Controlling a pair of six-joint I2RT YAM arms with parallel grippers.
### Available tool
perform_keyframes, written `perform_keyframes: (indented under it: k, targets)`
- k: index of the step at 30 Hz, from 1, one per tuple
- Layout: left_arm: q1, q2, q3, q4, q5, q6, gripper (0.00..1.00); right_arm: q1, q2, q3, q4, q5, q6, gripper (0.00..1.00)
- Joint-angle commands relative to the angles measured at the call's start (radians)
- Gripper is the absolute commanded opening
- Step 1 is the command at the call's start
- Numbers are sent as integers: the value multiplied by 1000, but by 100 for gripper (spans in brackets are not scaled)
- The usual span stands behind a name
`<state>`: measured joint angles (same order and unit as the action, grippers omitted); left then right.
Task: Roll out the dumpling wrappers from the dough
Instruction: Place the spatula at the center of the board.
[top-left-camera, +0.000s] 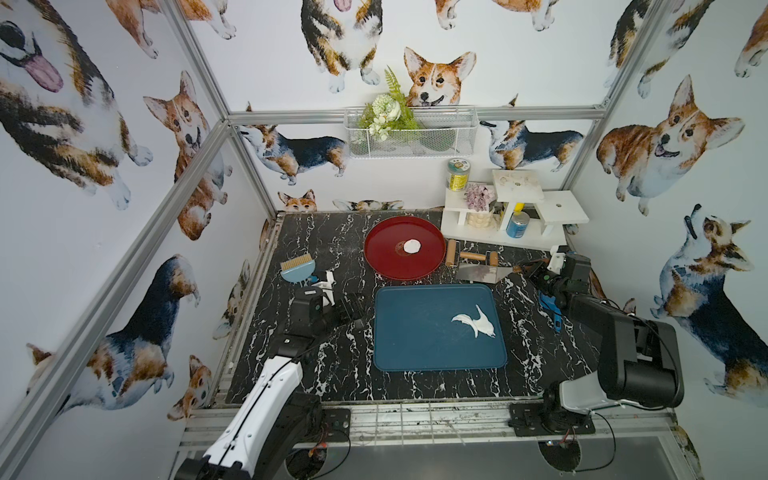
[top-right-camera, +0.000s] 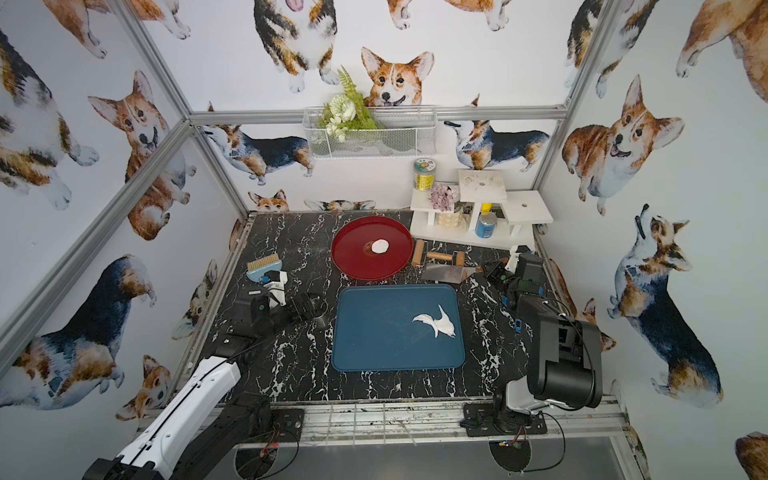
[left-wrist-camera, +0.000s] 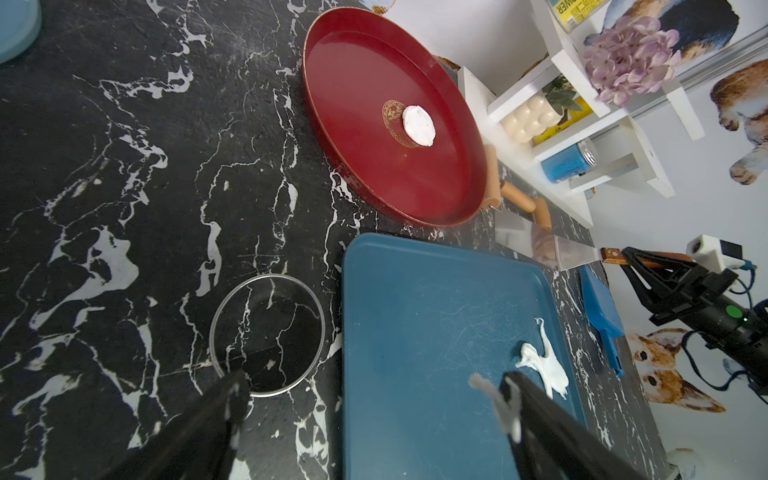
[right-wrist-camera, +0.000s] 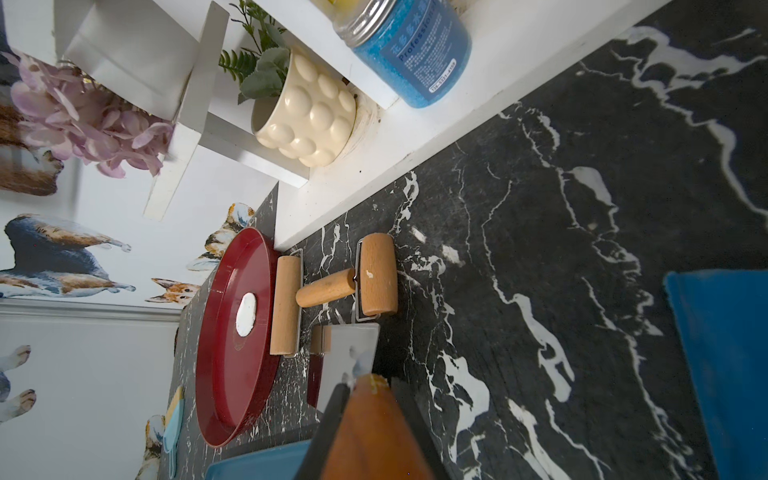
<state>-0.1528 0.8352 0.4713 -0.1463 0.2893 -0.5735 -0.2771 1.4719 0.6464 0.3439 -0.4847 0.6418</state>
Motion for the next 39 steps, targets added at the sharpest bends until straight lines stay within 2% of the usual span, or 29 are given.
perform_keyframes:
  k: [1, 9, 16, 18, 25, 31, 34, 35, 39]
  targets:
    - [1, 6, 4, 26, -39, 22, 100, 0, 30, 19, 32, 3, -46, 4]
    - [1, 45, 25, 65, -98, 37, 100, -2, 32, 24, -19, 64, -78, 41]
    - [1, 87, 61, 104, -179, 73, 100, -4, -18, 18, -96, 177, -104, 56]
    - [0, 93, 64, 127, -212, 77, 100, -4, -49, 15, -127, 221, -113, 66]
    - [2, 91, 63, 193, -270, 78, 100, -5, -196, -28, -171, 264, -128, 75]
    - [3, 101, 71, 215, -300, 84, 100, -5, -281, -42, -215, 228, -136, 80]
    - [2, 89, 46, 261, -349, 92, 100, 5, -341, -72, -202, 179, -141, 89]
    - [3, 81, 33, 281, -377, 98, 100, 20, -369, -83, -201, 175, -144, 98]
    - [2, 48, -15, 371, -479, 142, 100, 151, -457, -112, -206, 220, -190, 100]
